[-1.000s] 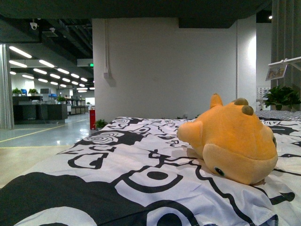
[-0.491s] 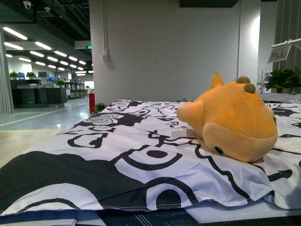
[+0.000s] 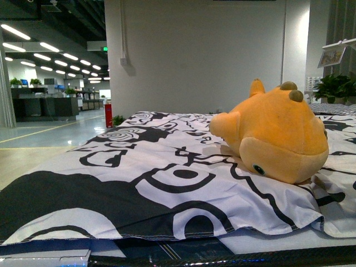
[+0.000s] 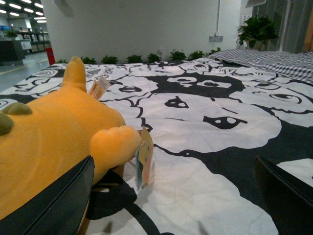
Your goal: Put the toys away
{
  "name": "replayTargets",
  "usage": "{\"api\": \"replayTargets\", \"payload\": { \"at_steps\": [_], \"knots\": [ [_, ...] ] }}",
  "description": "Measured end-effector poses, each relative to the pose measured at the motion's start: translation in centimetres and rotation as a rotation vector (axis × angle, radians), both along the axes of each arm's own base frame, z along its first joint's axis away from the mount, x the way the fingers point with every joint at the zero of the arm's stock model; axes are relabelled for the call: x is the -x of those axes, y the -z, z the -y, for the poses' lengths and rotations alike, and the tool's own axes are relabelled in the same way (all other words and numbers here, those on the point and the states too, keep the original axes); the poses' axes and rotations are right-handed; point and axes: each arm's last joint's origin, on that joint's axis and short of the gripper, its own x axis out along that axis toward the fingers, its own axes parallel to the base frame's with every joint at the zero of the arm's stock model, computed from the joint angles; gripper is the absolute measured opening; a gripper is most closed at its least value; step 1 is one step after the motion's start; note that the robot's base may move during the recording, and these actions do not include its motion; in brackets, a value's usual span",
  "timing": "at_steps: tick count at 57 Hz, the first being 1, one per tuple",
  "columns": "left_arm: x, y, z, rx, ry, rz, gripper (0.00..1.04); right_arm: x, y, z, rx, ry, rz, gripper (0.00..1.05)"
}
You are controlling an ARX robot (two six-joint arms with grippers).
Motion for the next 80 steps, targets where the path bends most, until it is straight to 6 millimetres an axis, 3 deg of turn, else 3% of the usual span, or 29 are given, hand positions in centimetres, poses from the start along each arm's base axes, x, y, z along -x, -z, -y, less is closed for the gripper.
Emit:
{"api": "replayTargets", "payload": {
  "at_steps": [19,40,60,80],
  "knots": [
    [0.0,0.0,0.0,0.000,0.000,0.000,0.99,-0.1,-0.9,-3.5,0.017,-0.071,0.008,0.98],
    [0.0,0.0,0.0,0.000,0.000,0.000,0.99,-0.8,-0.1,-7.4,0.048,-0.141,-0.013,0.98],
    [0.0,0.0,0.0,0.000,0.000,0.000,0.99,-1.7,0.0,-9.7,0.070,-0.177,-0.005,0.98],
    [0.0,0.0,0.0,0.000,0.000,0.000,0.98,-3.1,0.2,-10.7,0.083,-0.185,-0.004,0.98]
  ]
}}
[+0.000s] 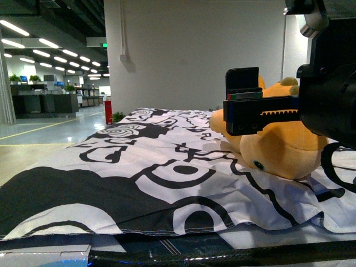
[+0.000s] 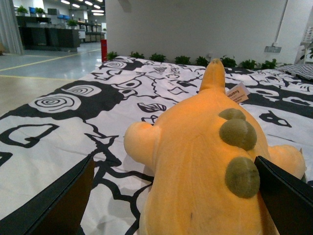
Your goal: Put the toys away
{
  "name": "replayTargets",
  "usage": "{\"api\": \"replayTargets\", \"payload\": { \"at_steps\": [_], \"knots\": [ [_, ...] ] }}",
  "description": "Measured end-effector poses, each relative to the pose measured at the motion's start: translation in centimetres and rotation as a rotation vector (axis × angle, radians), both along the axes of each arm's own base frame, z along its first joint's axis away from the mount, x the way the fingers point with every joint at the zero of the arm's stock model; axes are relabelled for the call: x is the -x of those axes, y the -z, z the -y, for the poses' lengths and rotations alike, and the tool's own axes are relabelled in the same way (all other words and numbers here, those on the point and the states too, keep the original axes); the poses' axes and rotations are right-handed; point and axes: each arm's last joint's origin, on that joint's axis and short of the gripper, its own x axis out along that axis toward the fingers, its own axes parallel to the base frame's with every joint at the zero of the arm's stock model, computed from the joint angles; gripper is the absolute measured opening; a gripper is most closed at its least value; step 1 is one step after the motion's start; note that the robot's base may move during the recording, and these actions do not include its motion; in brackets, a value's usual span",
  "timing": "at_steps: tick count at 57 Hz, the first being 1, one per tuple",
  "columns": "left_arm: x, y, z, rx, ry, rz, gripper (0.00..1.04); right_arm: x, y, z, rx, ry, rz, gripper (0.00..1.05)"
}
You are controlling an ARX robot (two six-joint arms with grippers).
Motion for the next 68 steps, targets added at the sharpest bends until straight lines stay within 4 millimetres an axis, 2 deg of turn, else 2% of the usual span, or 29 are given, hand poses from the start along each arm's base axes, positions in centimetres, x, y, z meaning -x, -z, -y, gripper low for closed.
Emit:
{"api": "replayTargets", "payload": {
  "at_steps": [20,33,52,68],
  "knots": [
    [0.0,0.0,0.0,0.000,0.000,0.000,0.99,-2.2,-0.3,-0.1,0.010,0.022,0.020,0.98],
    [0.0,0.0,0.0,0.000,0.000,0.000,0.99,-3.5,0.4,-0.7,0.026,0.026,0.029,0.98],
    [0.0,0.0,0.0,0.000,0.000,0.000,0.99,-3.8,1.3,-1.3,0.064,0.036,0.070,0.98],
    [0.0,0.0,0.0,0.000,0.000,0.000,0.99,-3.3,2.0,-1.1,0.095,0.027,0.083,0.52]
  ]
}}
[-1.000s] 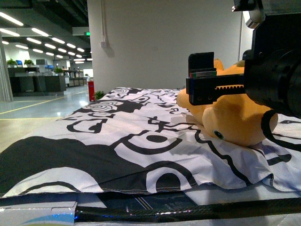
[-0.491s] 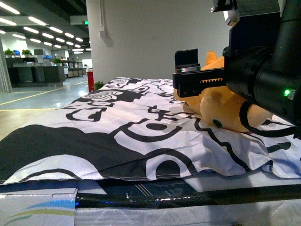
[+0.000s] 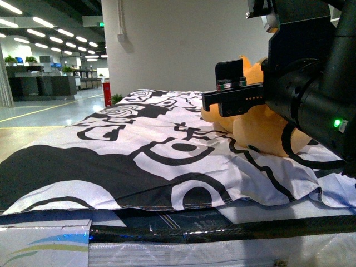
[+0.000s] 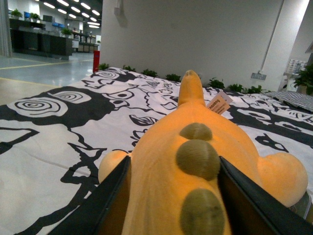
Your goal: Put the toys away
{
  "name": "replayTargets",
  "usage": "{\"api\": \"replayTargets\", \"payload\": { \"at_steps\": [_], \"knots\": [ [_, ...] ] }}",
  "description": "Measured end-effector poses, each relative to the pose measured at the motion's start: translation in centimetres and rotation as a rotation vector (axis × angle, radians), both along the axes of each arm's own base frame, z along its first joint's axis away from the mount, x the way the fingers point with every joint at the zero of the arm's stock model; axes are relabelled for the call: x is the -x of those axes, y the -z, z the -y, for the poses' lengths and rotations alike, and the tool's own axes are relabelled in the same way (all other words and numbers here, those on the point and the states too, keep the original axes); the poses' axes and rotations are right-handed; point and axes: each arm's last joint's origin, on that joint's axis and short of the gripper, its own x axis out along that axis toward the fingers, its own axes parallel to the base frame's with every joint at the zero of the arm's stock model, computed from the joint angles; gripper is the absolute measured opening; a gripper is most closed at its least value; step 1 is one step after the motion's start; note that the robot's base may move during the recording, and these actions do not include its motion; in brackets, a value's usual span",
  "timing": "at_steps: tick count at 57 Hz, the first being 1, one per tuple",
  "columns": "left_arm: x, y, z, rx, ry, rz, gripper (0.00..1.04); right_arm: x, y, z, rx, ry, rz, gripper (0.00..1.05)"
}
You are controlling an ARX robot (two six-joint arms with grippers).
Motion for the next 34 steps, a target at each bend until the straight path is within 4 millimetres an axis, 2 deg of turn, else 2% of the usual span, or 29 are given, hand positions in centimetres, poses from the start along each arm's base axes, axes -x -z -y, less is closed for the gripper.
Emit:
{"api": "replayTargets", "payload": {
  "at_steps": [4,7,16,27,34],
  "knots": [
    [0.0,0.0,0.0,0.000,0.000,0.000,0.98,0.2,0.1,0.0,0.008,-0.004,0.001,0.41],
    [0.0,0.0,0.0,0.000,0.000,0.000,0.99,0.3,0.1,0.1,0.012,-0.008,0.003,0.29],
    [0.0,0.0,0.0,0.000,0.000,0.000,0.99,0.5,0.1,0.3,0.015,-0.015,0.004,0.07],
    [0.0,0.0,0.0,0.000,0.000,0.000,0.99,0.8,-0.3,1.0,0.016,-0.023,0.003,0.06],
    [0.0,0.0,0.0,0.000,0.000,0.000,0.99,1.0,-1.4,2.3,-0.006,-0.035,0.005,0.06]
  ]
}}
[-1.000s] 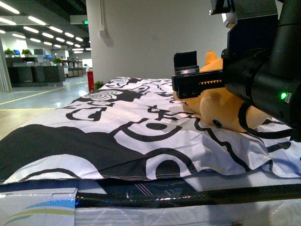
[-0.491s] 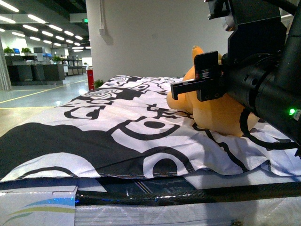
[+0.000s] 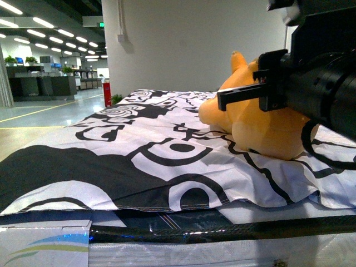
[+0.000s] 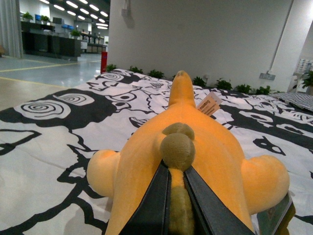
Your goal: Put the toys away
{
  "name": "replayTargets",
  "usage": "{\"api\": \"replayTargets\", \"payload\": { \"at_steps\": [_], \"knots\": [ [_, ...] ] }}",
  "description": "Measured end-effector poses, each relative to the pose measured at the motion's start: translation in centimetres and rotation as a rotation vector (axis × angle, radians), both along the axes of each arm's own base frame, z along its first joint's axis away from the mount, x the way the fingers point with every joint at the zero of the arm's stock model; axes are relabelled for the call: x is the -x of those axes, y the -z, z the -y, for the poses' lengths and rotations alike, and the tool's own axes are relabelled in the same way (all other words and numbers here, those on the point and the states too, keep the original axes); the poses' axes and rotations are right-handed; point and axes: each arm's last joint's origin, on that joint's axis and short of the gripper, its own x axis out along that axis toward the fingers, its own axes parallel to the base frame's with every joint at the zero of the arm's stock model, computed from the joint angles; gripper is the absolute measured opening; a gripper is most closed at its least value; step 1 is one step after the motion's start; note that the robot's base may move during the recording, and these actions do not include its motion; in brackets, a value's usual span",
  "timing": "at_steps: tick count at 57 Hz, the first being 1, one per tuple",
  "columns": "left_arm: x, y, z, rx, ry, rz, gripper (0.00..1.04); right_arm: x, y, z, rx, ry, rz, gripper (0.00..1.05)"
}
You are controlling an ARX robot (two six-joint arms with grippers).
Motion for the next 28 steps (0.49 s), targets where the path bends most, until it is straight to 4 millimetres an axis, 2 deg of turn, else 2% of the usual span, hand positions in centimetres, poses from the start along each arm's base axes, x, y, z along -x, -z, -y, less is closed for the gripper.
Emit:
{"api": "replayTargets", "payload": {
  "at_steps": [11,21,28],
  "knots": [
    [0.0,0.0,0.0,0.000,0.000,0.000,0.99,1.2,-3.2,3.4,-0.056,-0.039,0.034,0.06],
    [0.0,0.0,0.0,0.000,0.000,0.000,0.99,3.8,-6.9,7.7,-0.119,-0.074,0.100,0.06],
    [0.0,0.0,0.0,0.000,0.000,0.000,0.99,6.2,-8.4,10.3,-0.155,-0.082,0.134,0.06]
  ]
}}
